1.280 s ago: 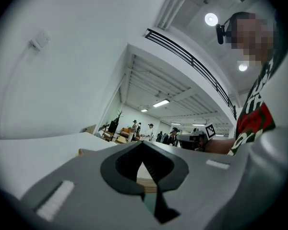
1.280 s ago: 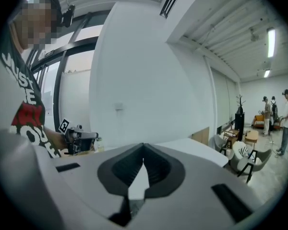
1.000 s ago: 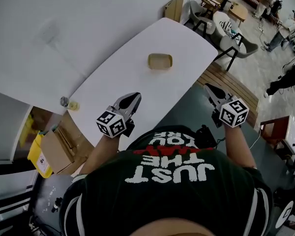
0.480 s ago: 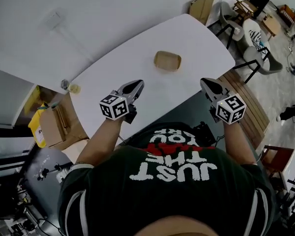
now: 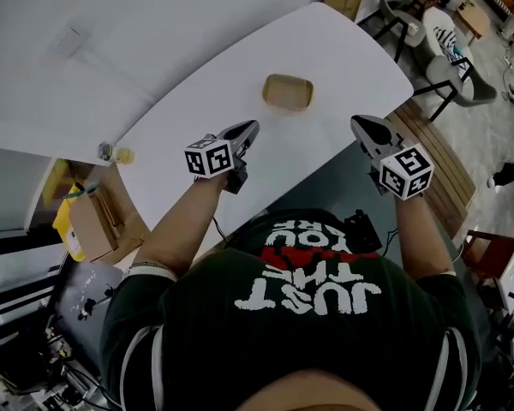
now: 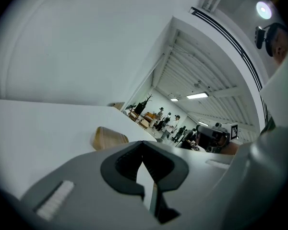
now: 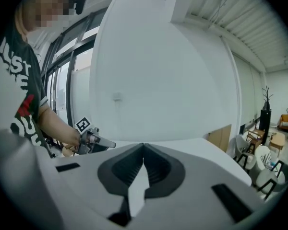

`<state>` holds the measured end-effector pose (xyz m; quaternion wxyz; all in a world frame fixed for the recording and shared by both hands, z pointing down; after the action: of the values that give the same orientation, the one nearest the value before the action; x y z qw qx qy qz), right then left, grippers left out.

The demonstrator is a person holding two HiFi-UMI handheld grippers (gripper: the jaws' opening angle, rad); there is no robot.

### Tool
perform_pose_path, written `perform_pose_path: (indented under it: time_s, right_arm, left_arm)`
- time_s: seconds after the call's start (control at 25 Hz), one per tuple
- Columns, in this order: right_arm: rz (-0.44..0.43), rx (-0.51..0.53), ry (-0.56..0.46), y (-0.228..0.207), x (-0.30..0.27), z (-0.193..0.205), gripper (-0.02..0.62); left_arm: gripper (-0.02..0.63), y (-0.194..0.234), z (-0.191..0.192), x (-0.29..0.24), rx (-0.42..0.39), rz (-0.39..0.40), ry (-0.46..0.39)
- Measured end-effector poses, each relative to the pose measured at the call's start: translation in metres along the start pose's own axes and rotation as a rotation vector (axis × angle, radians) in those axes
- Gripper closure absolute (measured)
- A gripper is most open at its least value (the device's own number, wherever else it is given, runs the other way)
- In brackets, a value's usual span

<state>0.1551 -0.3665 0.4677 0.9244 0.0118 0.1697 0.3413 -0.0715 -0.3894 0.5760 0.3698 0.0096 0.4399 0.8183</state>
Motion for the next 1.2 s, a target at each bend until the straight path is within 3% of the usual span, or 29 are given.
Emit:
perform_pose_path:
  time_s: [0.44,0.56,0.8,1.0,1.2]
  right_arm:
    - [0.049,-0.042,0.049,-0.011,-0.015,0.03,0.589]
    - [0.046,-0.051,0.058,-0.012,-0.021,0.038,0.589]
    - [0.033,-0.074,0.086,-0.014,-0.024,0.06,0.589]
    - [0.042,-0.099,0.1,-0.024,-0.021,0.071,0.589]
    - [0.054,-0.122,0.105,-0.027,-0.017,0.08,0.589]
  left_arm:
    - [0.595,0.072,0.004,-0.072,0.237,-0.011,0.108]
    - [0.546,0.089,0.009,-0.091,0.333,-0.005,0.131]
    - [0.467,0.114,0.015,-0.12,0.519,-0.001,0.089]
    - [0.428,0.123,0.03,-0.142,0.566,-0.017,0.144]
    - [0.425,0.125,0.037,-0.154,0.614,-0.009,0.142]
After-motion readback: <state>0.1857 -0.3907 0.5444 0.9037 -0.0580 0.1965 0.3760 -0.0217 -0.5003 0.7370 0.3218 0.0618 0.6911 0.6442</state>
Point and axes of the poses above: the fingertips, and each gripper's own axes: x backward along the fingers, y to its left, z out of its underside, the point moved 1 cm from there along x, backward along the fingers, and after that the axes turned 12 degrees about x, right-handed, at the moved point
